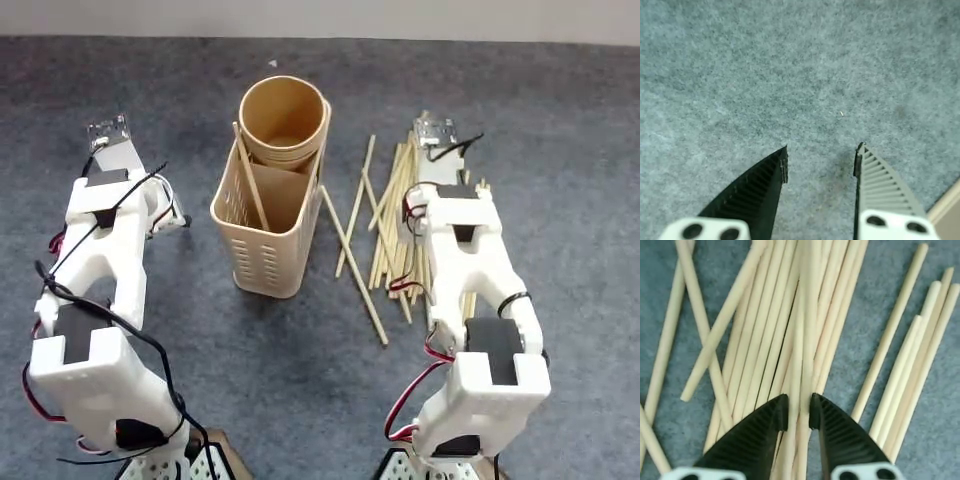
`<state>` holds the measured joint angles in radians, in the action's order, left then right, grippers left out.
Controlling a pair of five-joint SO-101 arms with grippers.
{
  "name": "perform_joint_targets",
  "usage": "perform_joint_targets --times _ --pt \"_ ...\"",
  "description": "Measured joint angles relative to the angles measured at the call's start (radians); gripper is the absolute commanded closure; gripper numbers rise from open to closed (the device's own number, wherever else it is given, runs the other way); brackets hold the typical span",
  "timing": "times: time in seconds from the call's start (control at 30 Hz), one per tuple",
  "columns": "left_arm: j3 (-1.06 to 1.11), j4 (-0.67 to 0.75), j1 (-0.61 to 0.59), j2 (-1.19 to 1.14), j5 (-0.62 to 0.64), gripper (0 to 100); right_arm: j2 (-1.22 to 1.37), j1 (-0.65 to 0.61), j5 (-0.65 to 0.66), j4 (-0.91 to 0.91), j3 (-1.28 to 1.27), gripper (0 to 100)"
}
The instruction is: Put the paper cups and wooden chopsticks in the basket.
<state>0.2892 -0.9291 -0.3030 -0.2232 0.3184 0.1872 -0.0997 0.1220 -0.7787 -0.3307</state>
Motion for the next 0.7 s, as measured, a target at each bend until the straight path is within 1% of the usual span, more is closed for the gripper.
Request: perform_joint_targets --times 0.23,0.33,0.7 --pt "0.0 0.0 0.0 0.0 0.0 78 0.0 0.0 0.0 0.0 0.0 92.2" --pt "0.0 0.0 0.0 0.0 0.0 78 0.0 0.0 0.0 0.0 0.0 99.8" --pt "0.0 0.0 0.0 0.0 0.0 78 0.0 0.0 0.0 0.0 0.0 99.0"
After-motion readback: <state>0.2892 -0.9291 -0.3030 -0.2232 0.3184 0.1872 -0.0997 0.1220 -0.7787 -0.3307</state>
